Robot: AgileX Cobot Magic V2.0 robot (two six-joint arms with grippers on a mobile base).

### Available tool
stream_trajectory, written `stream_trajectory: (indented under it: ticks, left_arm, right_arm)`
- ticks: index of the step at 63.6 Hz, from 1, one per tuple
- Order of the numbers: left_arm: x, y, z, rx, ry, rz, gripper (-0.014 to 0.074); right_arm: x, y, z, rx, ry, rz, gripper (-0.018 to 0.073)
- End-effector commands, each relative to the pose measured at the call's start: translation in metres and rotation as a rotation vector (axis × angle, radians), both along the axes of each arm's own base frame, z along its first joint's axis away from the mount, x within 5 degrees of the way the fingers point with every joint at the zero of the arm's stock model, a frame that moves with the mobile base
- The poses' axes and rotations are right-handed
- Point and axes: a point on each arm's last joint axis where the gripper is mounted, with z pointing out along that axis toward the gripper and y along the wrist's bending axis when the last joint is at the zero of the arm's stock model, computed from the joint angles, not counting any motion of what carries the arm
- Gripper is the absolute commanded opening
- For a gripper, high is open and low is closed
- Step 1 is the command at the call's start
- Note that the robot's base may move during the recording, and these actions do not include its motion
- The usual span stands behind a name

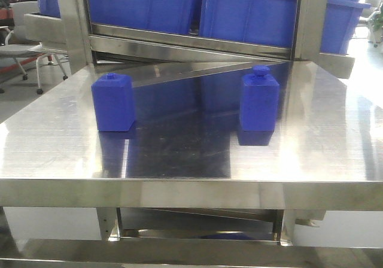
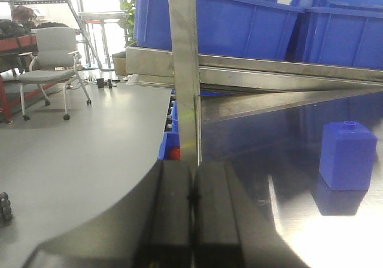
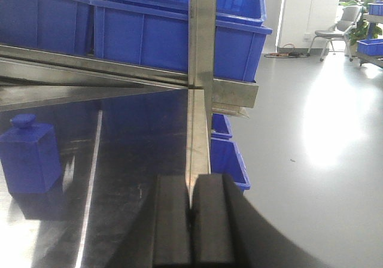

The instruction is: Pick and sort blue part to right shelf

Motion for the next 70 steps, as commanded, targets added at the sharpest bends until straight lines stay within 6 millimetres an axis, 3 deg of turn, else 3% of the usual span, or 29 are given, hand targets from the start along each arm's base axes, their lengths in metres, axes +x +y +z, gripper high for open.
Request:
stream_trajectory:
  ticks: [1,11,35,53,70]
  left_arm:
    - [-0.001,0.001,0.000,-0.019,-0.079,0.005,0.0134]
    - [-0.001,0.001,0.000,-0.019,-0.079,0.005,0.0134]
    - [-0.001,0.001,0.000,-0.019,-0.079,0.005,0.0134]
    - [-0.001,0.001,0.000,-0.019,-0.079,0.005,0.0134]
    - [-0.001,0.001,0.000,-0.019,-0.079,0.005,0.0134]
  right_arm:
    - [-0.004,-0.001,0.017,-0.005,-0.134,-0.012,0.0054]
    - [-0.005,-0.001,0.022,-0.012,-0.160,-0.009,0.0054]
    - [0.000,0.008,0.065,-0.081,-0.022,0.135,0.0054]
    - [0.036,0.014,0.091,-0.086,0.108,0.165,0.0054]
    - [0.089,0.029,0.099,-0.081,0.286,0.222,0.0076]
